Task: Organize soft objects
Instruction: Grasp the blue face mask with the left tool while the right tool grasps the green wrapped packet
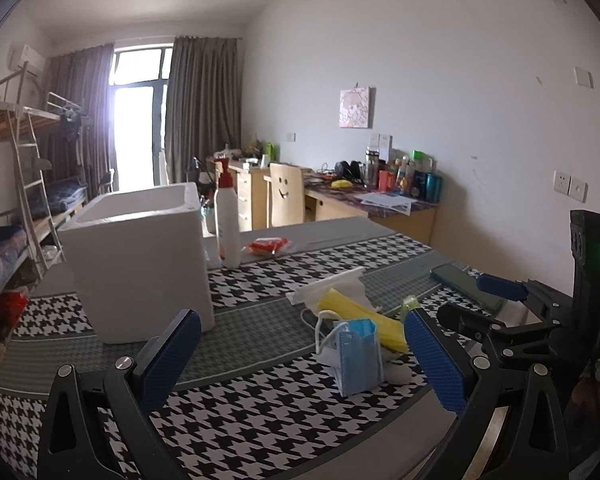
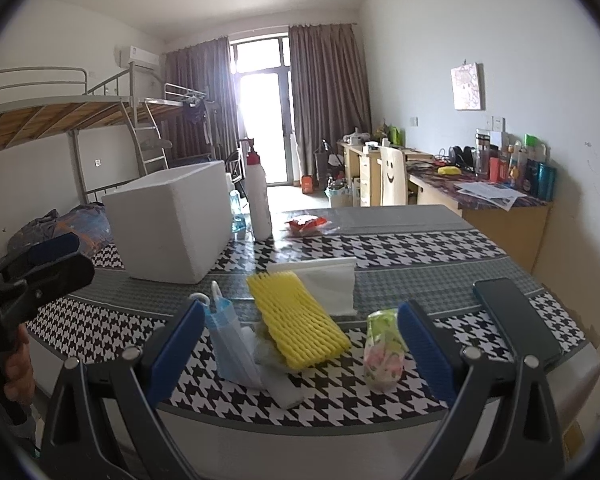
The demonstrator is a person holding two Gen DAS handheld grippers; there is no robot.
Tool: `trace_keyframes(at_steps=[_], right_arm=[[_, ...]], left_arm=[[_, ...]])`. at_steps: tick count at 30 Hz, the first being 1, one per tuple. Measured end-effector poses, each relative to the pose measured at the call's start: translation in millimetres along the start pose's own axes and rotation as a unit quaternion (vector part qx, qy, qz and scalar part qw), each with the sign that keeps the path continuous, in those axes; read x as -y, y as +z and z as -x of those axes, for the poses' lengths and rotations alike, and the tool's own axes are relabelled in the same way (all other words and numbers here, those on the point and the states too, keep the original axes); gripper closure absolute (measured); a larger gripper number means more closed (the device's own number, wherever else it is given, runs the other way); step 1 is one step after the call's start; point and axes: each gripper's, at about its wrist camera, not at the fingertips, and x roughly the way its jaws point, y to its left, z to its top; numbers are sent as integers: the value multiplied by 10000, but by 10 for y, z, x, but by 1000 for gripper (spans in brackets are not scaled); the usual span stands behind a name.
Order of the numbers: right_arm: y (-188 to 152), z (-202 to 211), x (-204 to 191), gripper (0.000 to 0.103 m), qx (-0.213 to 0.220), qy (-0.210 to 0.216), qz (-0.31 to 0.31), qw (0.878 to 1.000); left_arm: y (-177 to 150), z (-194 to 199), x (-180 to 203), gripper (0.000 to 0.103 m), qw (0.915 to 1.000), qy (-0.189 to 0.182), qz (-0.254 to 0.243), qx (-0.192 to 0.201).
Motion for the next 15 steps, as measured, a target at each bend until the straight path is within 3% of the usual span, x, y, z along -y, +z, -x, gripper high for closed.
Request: trace_keyframes(at_steps=[15], right_arm=[[-101,-75,160,4,-219,-168,-171,9995]], left_arm=[[-168,-347,175,1,9978,-366,-59,-555]])
